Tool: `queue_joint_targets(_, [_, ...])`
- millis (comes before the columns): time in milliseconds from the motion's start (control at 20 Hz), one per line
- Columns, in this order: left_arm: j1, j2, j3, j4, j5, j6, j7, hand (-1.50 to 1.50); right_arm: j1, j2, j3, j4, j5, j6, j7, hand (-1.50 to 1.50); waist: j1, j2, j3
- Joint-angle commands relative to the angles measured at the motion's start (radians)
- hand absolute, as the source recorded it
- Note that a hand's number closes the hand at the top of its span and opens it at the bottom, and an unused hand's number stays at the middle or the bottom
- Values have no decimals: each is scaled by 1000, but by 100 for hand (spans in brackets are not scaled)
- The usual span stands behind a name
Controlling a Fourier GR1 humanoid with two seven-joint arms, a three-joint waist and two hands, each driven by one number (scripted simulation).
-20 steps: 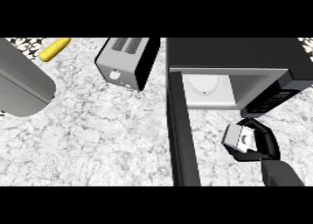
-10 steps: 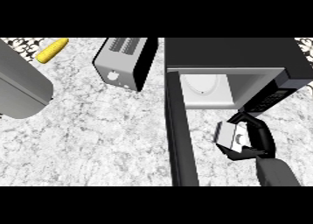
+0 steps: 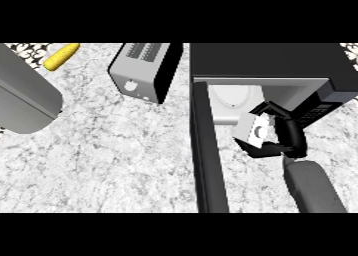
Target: Pick up the milk, place it into the microwave and close the microwave
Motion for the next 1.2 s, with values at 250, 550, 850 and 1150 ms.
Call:
queue_joint_targets(250, [10,-31,-21,4,-24,-27,-30,-150,-307,47,32,184,190,-214,206,150,20,4,0])
queue_joint_targets(550, [-52,9,21,30,-10,-33,8,-150,-446,17,-47,520,233,-311,58,150,28,12,1])
queue_joint_targets(850, [-87,27,6,41,-9,-34,26,-150,-596,-23,-139,718,214,-383,-4,150,57,28,3])
queue_joint_targets(1150, [-119,2,1,88,-45,-43,-11,-150,-696,-60,-145,787,262,-547,17,150,79,40,2])
